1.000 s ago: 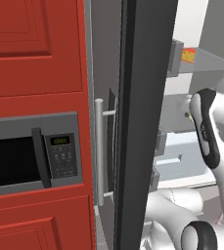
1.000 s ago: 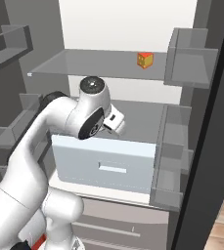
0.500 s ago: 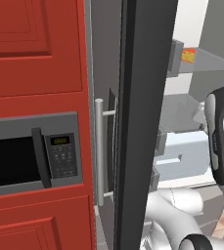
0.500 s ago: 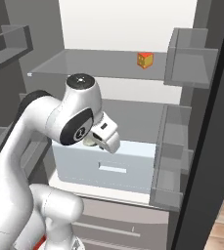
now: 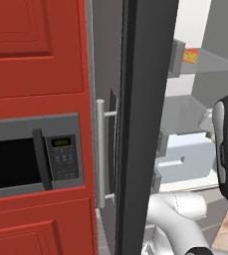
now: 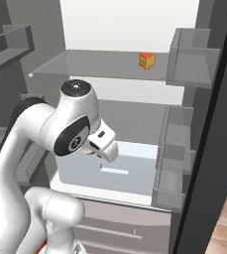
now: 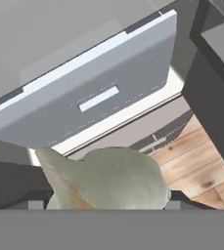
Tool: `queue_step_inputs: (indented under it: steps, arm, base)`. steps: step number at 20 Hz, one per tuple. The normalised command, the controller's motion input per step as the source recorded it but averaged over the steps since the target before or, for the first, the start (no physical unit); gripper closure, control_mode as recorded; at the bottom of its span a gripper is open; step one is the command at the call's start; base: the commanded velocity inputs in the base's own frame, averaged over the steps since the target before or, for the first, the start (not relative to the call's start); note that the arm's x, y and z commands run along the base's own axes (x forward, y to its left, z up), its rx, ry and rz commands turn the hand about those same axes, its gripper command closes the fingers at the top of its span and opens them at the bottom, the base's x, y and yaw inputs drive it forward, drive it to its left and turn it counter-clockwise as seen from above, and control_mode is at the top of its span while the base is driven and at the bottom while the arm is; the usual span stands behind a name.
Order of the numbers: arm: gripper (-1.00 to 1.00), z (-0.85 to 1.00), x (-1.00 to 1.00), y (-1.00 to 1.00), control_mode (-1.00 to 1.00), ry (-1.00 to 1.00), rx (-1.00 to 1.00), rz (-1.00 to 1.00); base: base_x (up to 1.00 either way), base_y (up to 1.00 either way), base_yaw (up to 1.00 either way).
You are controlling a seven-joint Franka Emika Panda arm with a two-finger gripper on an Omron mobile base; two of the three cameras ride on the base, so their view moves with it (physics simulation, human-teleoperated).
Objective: Take the cheese, fish, and garlic from the fridge and place them on the plate on the dining counter to create an appetizer plate.
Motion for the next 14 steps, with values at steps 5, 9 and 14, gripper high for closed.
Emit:
queue_step_inputs:
  steps: [5,9,14]
  arm:
    - [1.00,0.00,0.00,0.00,1.00,0.00,0.00,0.00]
    - [1.00,0.00,0.00,0.00,1.00,0.00,0.00,0.00]
    - [1.00,0.00,0.00,0.00,1.00,0.00,0.00,0.00]
  base:
    - [-1.00,-0.06,-0.10]
    - [-0.98,0.00,-0.14]
    - [-0.54,0.08,-0.64]
